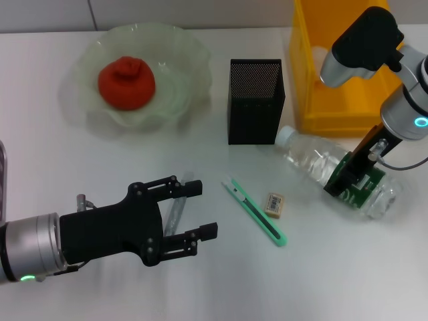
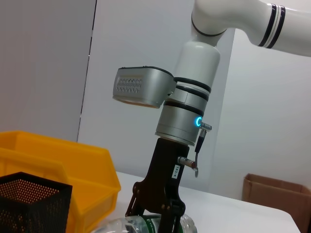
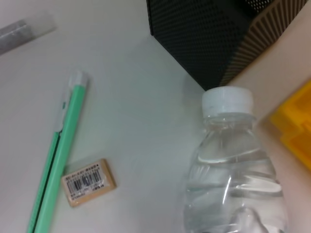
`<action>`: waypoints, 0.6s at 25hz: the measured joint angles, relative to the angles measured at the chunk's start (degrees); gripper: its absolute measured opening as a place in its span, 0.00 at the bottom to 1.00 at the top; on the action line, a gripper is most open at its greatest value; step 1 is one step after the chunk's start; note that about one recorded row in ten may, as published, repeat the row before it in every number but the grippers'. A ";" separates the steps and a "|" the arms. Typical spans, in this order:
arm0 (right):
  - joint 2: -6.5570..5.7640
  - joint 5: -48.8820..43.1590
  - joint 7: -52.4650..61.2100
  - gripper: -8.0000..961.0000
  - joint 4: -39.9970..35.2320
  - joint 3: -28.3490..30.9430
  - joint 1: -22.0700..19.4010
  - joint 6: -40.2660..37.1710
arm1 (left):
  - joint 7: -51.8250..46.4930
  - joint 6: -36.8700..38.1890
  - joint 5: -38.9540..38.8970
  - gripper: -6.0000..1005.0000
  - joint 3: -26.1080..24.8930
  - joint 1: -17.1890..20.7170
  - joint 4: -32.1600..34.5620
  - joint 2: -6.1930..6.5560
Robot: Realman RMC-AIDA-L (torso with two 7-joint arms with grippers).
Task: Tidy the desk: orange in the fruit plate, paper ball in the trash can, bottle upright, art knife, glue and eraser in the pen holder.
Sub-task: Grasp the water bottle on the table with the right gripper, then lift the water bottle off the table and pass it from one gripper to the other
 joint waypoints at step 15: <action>0.02 1.77 -1.54 0.75 -3.54 -1.89 -2.56 0.16 | 0.00 -0.01 -0.08 0.71 -0.36 0.00 0.00 0.00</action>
